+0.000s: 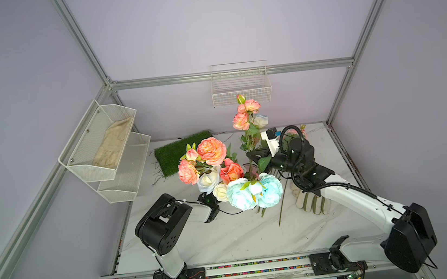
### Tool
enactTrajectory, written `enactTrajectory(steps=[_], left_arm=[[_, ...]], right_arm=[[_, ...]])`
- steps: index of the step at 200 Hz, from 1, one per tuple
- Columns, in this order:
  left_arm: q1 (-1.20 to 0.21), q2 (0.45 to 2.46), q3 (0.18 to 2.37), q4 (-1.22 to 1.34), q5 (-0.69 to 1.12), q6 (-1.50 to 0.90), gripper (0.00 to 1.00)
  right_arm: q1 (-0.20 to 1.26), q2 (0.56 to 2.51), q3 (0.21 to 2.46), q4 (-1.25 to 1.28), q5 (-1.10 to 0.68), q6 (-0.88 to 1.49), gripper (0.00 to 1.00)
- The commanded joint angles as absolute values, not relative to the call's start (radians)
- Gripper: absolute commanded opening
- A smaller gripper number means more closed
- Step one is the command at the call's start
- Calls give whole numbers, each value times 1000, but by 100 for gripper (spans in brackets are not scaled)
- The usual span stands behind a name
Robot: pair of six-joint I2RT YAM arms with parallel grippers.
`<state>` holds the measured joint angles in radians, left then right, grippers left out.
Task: Pick out pink flowers from the vase
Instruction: Pick up the flower from the vase, then place the flower at the center of the board.
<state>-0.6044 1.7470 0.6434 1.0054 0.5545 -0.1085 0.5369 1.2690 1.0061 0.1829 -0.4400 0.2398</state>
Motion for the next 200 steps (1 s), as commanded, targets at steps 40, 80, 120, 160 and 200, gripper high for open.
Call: enactTrajectory(steps=[40,80,120,160,200], left_arm=[[-612,1787,598,825,565,-153,0],[-611,1784,591,830,566,-153,0],[-611,1780,590,821,566,-146,0],[-611,1779,591,816,568,-146,0],[-611,1777,596,807,574,-140,0]], right_arm=[[537,1052,994,181,175,189,0],[432,999,1001,25,654,272,0],[117,1085,985,-174,275,524,0],[18,1266,937,-113,-121,576,0],[18,1482,918,11,-292,613,2]])
